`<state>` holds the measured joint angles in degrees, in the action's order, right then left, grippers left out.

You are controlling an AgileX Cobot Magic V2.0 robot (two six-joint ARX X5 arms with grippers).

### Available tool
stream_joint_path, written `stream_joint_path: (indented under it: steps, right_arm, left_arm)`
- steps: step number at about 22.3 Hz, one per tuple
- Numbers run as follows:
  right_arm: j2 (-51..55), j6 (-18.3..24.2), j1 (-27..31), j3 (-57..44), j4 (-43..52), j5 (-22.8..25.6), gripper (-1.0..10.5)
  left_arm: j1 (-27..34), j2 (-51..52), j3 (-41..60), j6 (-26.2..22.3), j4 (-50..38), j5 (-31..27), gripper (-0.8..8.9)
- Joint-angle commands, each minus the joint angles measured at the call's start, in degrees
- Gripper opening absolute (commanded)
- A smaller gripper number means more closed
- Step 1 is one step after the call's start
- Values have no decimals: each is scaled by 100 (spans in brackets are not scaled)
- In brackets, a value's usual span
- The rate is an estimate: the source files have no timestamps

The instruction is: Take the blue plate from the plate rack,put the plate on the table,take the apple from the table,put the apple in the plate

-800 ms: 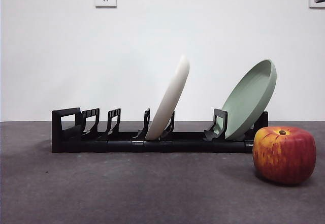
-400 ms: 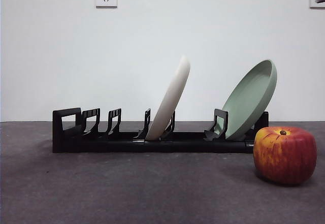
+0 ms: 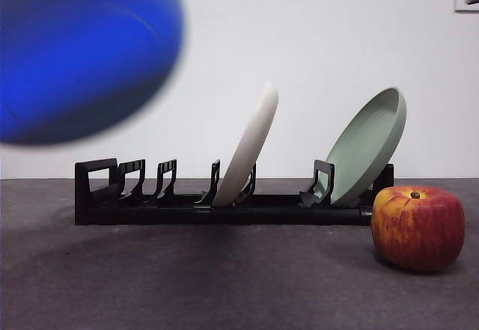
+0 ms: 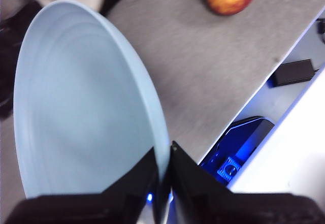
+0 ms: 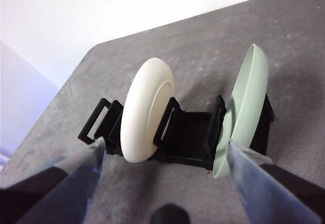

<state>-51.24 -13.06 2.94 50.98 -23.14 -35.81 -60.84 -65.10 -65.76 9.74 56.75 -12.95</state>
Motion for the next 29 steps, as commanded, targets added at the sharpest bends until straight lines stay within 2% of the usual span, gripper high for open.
stream_joint_path:
  steps: [1,10,14,17,18,22,26,29]
  right_arm:
    - [-2,-44,-11,20,31,17,405]
    - [-2,-59,-11,20,31,17,405]
    - [-2,-59,-11,20,31,17,405]
    - [-2,-59,-11,20,24,13,405]
    - [-2,-57,-11,20,11,13,405]
    - [-2,-55,-13,20,-129,-28,405]
    - [-2,168,-63,20,-435,-28,407]
    - [4,540,-243,20,-741,-26,410]
  left_arm:
    - [-33,-313,632,-13,-876,-44,-9]
    - [-42,-2146,907,-984,-1895,-173,-9]
    - [-81,-2739,907,-1139,-2337,-129,-9]
    - [-83,-2970,907,-1128,-2573,179,9]
    - [-83,-2986,907,-1128,-2632,393,51]
    - [-90,-2983,905,-1108,-2968,1040,480]
    - [-50,-2955,903,-859,-3189,946,494]
    - [-46,-2771,903,-824,-3331,516,494]
